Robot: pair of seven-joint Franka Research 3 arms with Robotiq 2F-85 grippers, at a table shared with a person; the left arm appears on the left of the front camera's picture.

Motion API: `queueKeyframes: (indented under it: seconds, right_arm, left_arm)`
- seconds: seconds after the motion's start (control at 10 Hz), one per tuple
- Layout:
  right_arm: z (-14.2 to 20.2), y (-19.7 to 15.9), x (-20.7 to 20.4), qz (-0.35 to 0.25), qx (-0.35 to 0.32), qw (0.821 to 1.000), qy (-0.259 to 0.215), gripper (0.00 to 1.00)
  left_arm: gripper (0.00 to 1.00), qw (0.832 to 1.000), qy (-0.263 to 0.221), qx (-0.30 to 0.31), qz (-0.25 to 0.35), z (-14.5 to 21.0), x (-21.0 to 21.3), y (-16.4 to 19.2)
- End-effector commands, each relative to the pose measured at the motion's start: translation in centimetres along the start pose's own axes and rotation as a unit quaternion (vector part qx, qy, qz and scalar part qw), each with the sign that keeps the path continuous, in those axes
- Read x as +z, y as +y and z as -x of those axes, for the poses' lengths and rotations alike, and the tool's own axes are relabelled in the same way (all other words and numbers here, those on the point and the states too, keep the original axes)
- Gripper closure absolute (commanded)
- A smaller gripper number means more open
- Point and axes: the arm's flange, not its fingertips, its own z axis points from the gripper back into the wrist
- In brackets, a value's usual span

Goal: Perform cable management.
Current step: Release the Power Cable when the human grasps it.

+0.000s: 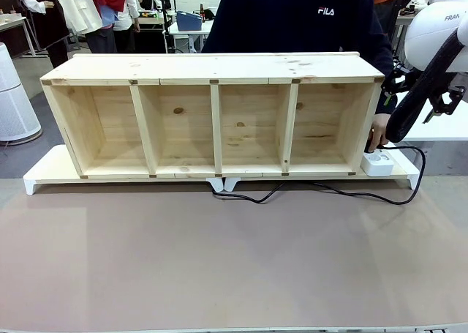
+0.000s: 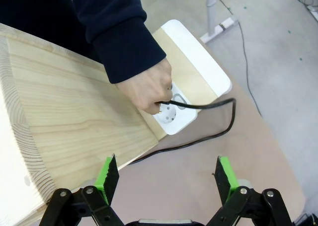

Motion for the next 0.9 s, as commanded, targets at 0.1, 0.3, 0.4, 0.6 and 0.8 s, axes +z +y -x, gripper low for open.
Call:
queueKeyframes:
  seconds: [0.1, 0.3, 0.4, 0.6, 0.8]
  right_arm:
    - [0.03, -0.02, -0.06, 0.000, 0.002, 1.000, 0.002, 0.00]
    - [0.03, -0.02, -0.06, 0.000, 0.002, 1.000, 0.002, 0.00]
    - [0.03, -0.02, -0.06, 0.000, 0.002, 1.000, 0.002, 0.00]
    - [0.03, -0.02, -0.06, 0.000, 0.002, 1.000, 0.002, 0.00]
    - [0.03, -0.02, -0.06, 0.000, 0.002, 1.000, 0.002, 0.00]
  left_arm:
    - [0.00, 1.000, -0.005, 0.007, 0.001, -0.13, -0.15, -0.11]
    - [0.00, 1.000, -0.005, 0.007, 0.001, -0.13, -0.15, -0.11]
    - [0.00, 1.000, -0.005, 0.007, 0.001, -0.13, -0.15, -0.11]
    - [0.00, 1.000, -0.005, 0.007, 0.001, -0.13, -0.15, -0.11]
    - [0.00, 1.000, -0.005, 0.007, 0.001, -0.13, -0.15, -0.11]
